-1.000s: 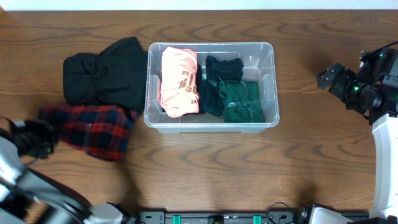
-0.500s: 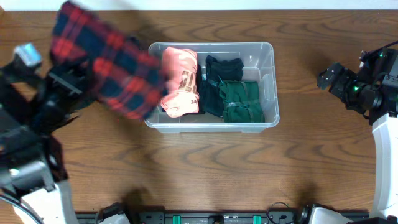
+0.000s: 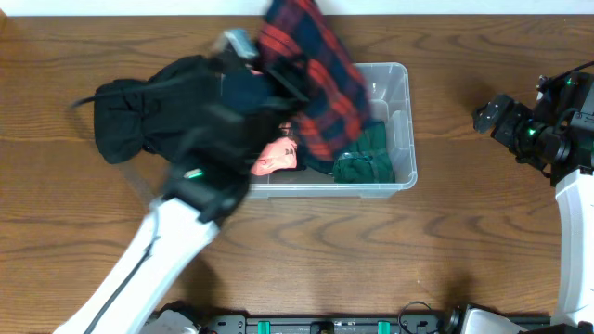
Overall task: Pack container
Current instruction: 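Lift the plaid shirt over the bin and drop it in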
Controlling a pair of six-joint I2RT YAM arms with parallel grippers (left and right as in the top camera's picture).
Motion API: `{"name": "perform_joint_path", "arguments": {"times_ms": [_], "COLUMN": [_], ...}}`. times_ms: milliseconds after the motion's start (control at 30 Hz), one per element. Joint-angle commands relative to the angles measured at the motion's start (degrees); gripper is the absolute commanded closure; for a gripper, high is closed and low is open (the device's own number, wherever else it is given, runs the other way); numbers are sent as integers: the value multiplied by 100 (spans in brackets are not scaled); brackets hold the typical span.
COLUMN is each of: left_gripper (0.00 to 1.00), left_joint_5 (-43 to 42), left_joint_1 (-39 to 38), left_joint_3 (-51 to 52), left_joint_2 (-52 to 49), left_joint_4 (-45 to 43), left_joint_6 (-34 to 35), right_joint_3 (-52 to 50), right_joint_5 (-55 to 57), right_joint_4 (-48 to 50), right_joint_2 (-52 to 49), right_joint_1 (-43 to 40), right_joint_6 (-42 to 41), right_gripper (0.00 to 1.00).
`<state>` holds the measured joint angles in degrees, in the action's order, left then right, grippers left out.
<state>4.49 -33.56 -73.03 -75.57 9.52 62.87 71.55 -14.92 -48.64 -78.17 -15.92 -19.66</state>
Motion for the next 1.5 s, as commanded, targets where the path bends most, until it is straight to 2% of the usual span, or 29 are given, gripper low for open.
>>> {"name": "perform_joint_path", "arguments": {"times_ms": [0, 67, 233, 433, 467, 533, 600, 667, 800, 900, 1033, 1100, 1167, 1200, 1267, 1300, 1400, 1467], "left_gripper": [94, 94, 94, 94, 91, 74, 68, 67, 65, 66, 81, 87, 86, 83, 67, 63, 53, 52], "left_joint_5": [1679, 1829, 1832, 2170, 2205, 2212, 2216, 2221, 2465, 2662, 2817, 2813, 2815, 2844, 3156, 3224, 2863, 2387], "left_joint_1": [-446, -581, -730, -706, -691, -643, -621, -621, -627, -627, -627, -636, -682, -693, -688, -667, -533, -363], "left_joint_3": [-96, -96, -96, -96, -96, -96, -96, -98, -98, -98, -98, -96, -92, -92, -92, -92, -92, -94], "left_joint_2": [-476, -804, -1427, -1856, -1864, -1858, -1757, -1572, -935, -439, -153, -162, -254, -310, -472, -538, -872, -1121], "left_joint_4": [-109, -105, 129, 1381, 1578, 1814, 1902, 1982, 2094, 2085, 2159, 2356, 2551, 2557, 2400, 2236, 1366, 1134], "left_joint_6": [1384, 1729, 1891, 1867, 1759, 1272, 302, -557, -1615, -2177, -2726, -2660, -2481, -2490, -2516, -2662, -4004, -4374], "right_joint_3": [13, 13, 13, 13, 13, 13, 13, 13, 13, 13, 13, 13, 13, 13, 13, 13, 13, 13], "right_joint_5": [13, 13, 13, 13, 13, 13, 13, 13, 13, 13, 13, 13, 13, 13, 13, 13, 13, 13], "right_joint_4": [-7, -7, -7, -7, -7, -7, -4, -4, -7, -7, -7, -7, -7, -7, -7, -7, -4, -4], "right_joint_2": [-17, -17, -17, -17, -17, -17, -17, -17, -17, -17, -17, -17, -17, -17, -17, -17, -17, -17], "right_joint_1": [-57, -57, -57, -57, -57, -57, -57, -57, -57, -57, -57, -57, -57, -57, -57, -57, -57, -57], "right_joint_6": [109, 109, 109, 109, 109, 109, 109, 109, 109, 109, 109, 109, 109, 109, 109, 109, 109, 109], "right_gripper": [1, 1, 1, 1, 1, 1, 1, 1, 1, 1, 1, 1, 1, 1, 1, 1, 1, 1]}}
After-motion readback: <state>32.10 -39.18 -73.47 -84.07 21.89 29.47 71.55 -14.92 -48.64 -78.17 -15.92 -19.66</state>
